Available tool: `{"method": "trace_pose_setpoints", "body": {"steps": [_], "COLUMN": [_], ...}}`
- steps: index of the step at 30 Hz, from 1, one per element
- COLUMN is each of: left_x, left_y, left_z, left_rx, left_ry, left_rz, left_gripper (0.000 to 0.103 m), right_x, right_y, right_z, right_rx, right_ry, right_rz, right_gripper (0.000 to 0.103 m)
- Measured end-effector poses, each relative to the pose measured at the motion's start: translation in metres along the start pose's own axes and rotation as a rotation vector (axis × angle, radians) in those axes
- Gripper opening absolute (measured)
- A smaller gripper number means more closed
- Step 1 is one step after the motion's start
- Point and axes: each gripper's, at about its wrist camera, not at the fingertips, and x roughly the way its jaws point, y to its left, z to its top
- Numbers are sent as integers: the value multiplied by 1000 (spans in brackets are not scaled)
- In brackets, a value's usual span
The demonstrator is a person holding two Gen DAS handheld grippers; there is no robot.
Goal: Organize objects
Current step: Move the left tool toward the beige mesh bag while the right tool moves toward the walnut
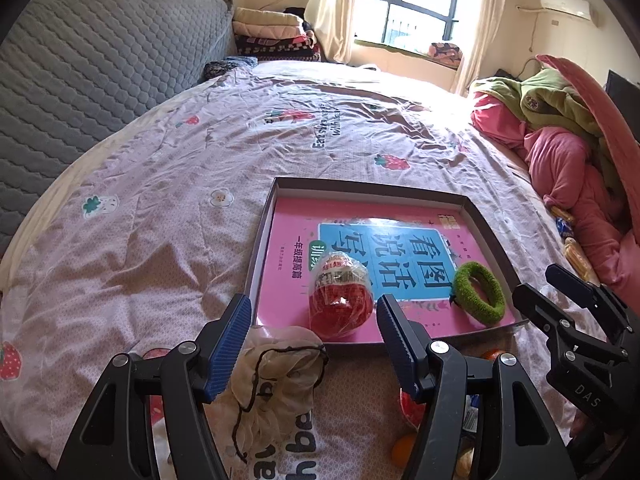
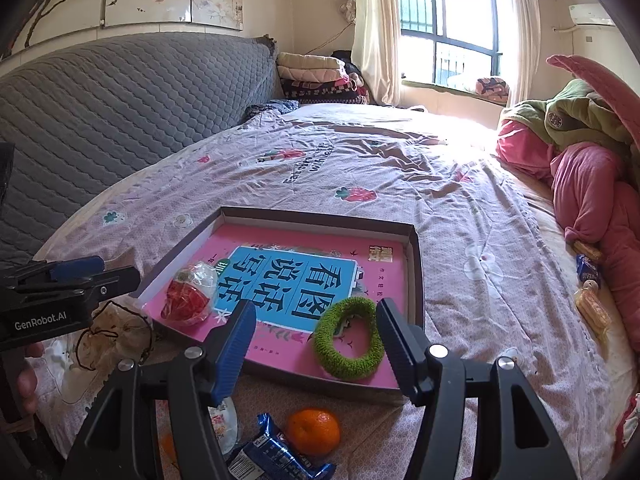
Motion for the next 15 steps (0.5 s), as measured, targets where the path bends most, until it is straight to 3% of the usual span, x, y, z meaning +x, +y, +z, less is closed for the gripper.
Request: {"method": "trace_pose_setpoints", "body": {"steps": [15], "left_x": [-22], "left_y": [11], "left_z": [-25], "left_rx": [29], "left_ry": [-8], "left_rz": [22], "left_gripper": [67], "right_x": [-31], "right_y": [20], "right_z": [-16], "right_rx": [-32], "right_ry": [-40], "right_rz": [-11], "right_gripper": [62]}}
